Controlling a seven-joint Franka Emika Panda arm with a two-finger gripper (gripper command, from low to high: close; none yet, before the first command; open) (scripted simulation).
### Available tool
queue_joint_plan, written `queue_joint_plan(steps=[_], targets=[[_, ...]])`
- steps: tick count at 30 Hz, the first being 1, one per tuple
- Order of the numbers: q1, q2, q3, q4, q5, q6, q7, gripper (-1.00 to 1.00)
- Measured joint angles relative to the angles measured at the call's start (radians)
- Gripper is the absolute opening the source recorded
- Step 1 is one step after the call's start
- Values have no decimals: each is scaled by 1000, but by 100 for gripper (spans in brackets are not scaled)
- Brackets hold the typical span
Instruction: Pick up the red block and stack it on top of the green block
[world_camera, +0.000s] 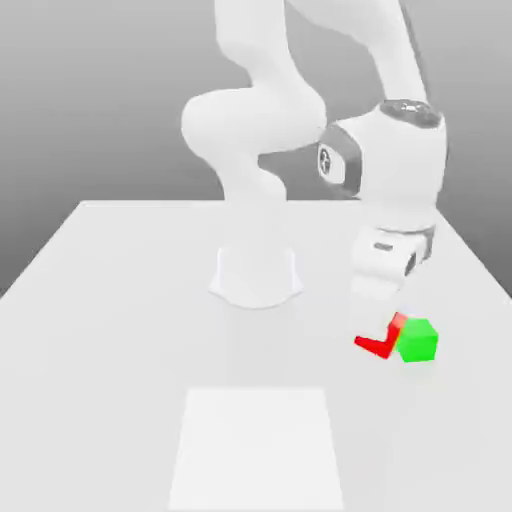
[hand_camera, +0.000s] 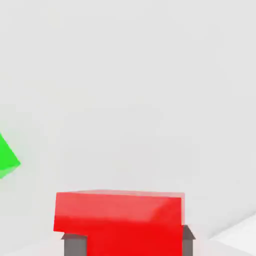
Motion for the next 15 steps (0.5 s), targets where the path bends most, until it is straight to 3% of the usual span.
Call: queue_joint_plan(steps=[5, 11, 12, 15], targets=[[140, -18, 88, -35, 15, 18, -53, -100], [106, 189, 93, -31, -128, 217, 42, -100], [100, 213, 93, -30, -155, 239, 61, 100], [80, 213, 94, -30, -155, 239, 61, 100]])
